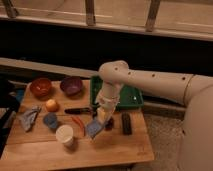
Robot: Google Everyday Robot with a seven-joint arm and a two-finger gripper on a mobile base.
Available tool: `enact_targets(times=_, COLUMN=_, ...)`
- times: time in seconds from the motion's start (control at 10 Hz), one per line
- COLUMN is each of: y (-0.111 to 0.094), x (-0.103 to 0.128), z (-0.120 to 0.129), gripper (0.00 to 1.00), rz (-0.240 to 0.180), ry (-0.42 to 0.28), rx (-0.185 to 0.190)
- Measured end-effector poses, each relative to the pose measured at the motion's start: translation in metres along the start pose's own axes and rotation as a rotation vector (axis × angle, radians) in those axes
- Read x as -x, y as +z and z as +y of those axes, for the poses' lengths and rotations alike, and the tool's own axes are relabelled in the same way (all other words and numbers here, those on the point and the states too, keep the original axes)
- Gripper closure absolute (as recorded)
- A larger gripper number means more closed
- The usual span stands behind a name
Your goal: Place sponge in table surface
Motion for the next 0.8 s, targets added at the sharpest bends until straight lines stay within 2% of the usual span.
enact_targets(times=0.1, y=0.011, x=0.003, z=0.009, gripper=1.00, rz=0.027, ry=-0.030, rx=0.022)
enact_targets(times=0.5, y=0.043, x=0.009, z=0.049, gripper=1.00, rz=0.111, ry=-0.139, rx=0.067)
enact_targets(times=0.7, y=0.060, x=0.018, z=0.061, gripper=0.99, rz=0.140, ry=-0.162, rx=0.052)
enact_targets(times=0.8, y=0.065, x=0.024, z=0.060, gripper=0.94, rz=0.143, ry=-0.162, rx=0.043)
